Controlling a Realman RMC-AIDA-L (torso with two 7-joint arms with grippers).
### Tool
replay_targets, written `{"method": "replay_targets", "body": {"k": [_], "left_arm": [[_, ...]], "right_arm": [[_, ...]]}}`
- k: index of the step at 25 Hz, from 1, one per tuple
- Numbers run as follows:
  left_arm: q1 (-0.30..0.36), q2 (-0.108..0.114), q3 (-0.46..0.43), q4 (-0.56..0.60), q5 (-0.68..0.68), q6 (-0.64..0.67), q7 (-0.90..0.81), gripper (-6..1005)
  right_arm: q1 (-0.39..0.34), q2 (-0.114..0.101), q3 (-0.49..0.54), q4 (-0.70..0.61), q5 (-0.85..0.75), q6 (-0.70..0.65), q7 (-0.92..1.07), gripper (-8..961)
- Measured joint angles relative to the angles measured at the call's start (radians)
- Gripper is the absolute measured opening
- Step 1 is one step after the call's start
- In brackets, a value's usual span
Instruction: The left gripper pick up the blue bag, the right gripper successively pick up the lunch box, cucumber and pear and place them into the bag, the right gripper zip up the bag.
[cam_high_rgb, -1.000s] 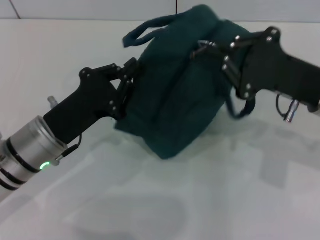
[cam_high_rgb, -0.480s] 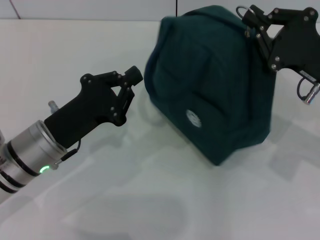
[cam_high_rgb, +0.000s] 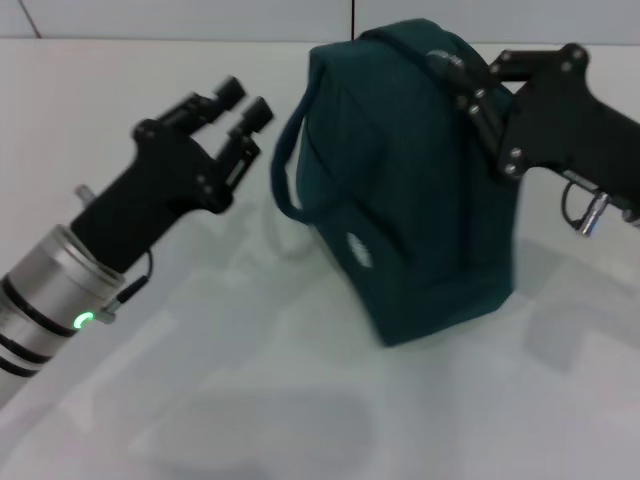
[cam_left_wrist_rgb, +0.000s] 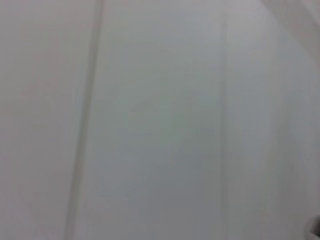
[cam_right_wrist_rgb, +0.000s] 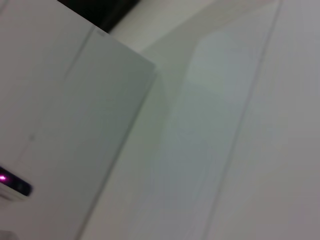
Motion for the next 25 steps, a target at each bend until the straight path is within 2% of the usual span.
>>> {"method": "replay_targets", "body": {"k": [7, 11, 17, 22, 25], "left_arm": [[0.035, 0.006, 0.001, -0.002, -0.171, 0.044, -0.032, 389], [0.054, 0.017, 0.007, 0.019, -0.171, 0.062, -0.13, 475], [0.108, 0.022, 0.012, 0.035, -0.128, 0.062, -0.213, 703], [0.126, 0.039, 0.06, 0.039, -0.05, 0.053, -0.314, 682], [0.126, 0.041, 0.099, 0.039, -0.042, 0.038, -0.318, 682]], "right_arm": [[0.041, 0.0, -0.158, -0.005, 0.007, -0.011, 0.042, 15], [0.048, 0.0, -0.203, -0.016, 0.045, -0.008, 0.043, 15], [0.065, 0.0, -0.212, -0.017, 0.068, 0.008, 0.038, 15], [0.068, 0.0, -0.21, -0.017, 0.068, 0.03, 0.037, 16], [0.078, 0.0, -0.215, -0.019, 0.069, 0.053, 0.041, 16]]}}
